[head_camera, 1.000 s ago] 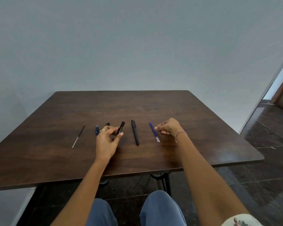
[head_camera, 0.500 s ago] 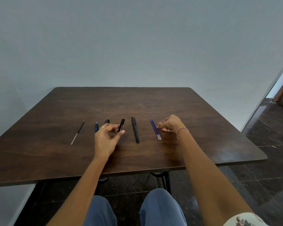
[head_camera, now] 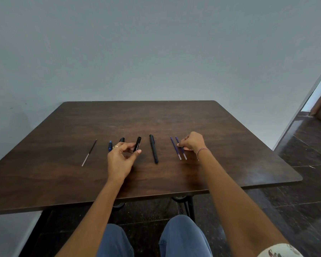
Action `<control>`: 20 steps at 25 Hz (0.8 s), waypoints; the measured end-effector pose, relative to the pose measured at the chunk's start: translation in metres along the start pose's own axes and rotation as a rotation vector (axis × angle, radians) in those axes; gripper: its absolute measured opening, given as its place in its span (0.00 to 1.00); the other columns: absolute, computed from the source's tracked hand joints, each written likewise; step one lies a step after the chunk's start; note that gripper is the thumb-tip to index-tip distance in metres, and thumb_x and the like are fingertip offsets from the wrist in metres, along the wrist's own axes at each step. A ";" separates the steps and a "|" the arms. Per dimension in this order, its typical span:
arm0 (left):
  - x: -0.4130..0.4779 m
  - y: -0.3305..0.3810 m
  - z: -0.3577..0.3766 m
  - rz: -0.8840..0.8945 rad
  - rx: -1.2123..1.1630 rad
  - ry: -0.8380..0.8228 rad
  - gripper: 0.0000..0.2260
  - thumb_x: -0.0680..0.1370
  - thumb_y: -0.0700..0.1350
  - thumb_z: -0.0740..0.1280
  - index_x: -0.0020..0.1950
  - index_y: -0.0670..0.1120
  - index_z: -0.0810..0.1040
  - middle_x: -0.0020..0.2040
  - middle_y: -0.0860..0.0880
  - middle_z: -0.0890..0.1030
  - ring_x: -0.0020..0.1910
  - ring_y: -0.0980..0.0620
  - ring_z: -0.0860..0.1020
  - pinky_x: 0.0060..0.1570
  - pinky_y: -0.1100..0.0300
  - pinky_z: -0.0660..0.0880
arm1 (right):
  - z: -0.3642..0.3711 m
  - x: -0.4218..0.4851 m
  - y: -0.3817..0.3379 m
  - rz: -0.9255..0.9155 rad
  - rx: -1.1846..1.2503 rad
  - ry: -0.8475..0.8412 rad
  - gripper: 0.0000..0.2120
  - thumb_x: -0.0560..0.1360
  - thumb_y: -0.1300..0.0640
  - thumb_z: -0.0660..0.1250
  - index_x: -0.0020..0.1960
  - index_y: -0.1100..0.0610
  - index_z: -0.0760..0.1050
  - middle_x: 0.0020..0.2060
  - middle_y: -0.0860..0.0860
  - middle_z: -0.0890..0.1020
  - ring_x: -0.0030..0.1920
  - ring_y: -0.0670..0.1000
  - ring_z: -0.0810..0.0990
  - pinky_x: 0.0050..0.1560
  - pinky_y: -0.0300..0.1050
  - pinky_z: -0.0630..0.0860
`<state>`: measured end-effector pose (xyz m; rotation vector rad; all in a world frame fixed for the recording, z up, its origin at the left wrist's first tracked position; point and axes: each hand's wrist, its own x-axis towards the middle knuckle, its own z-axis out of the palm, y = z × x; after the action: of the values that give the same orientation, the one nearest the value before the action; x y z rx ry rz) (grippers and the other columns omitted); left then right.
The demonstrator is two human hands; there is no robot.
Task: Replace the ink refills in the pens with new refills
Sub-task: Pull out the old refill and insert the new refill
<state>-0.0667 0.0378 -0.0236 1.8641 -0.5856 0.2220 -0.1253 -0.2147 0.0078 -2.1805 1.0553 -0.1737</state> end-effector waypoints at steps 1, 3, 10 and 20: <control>0.000 0.000 0.000 0.000 0.001 0.000 0.14 0.70 0.40 0.74 0.55 0.45 0.81 0.48 0.50 0.79 0.44 0.60 0.77 0.41 0.71 0.75 | 0.000 -0.002 -0.001 -0.008 -0.035 0.026 0.15 0.69 0.56 0.76 0.53 0.63 0.82 0.52 0.57 0.83 0.56 0.55 0.81 0.58 0.49 0.78; -0.001 0.001 0.000 -0.001 -0.004 0.002 0.14 0.70 0.40 0.74 0.55 0.44 0.81 0.48 0.51 0.79 0.44 0.60 0.77 0.40 0.77 0.72 | 0.001 -0.007 -0.004 -0.032 -0.105 0.085 0.15 0.70 0.57 0.76 0.53 0.63 0.81 0.52 0.58 0.83 0.55 0.56 0.81 0.56 0.48 0.78; -0.001 0.003 0.001 0.003 0.008 0.013 0.13 0.69 0.39 0.75 0.53 0.44 0.82 0.46 0.52 0.79 0.42 0.61 0.77 0.39 0.82 0.68 | 0.003 -0.018 -0.010 -0.112 -0.251 0.186 0.09 0.75 0.60 0.69 0.51 0.65 0.78 0.55 0.63 0.80 0.55 0.63 0.80 0.53 0.52 0.79; 0.002 0.001 0.002 -0.004 0.006 0.004 0.13 0.70 0.40 0.75 0.53 0.44 0.82 0.47 0.51 0.79 0.42 0.59 0.77 0.39 0.76 0.72 | -0.016 -0.011 0.010 -0.065 0.066 0.230 0.13 0.71 0.57 0.70 0.52 0.62 0.83 0.45 0.60 0.85 0.50 0.56 0.82 0.52 0.45 0.77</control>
<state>-0.0656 0.0354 -0.0221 1.8698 -0.5792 0.2256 -0.1451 -0.2198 0.0149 -2.1734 1.0875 -0.4919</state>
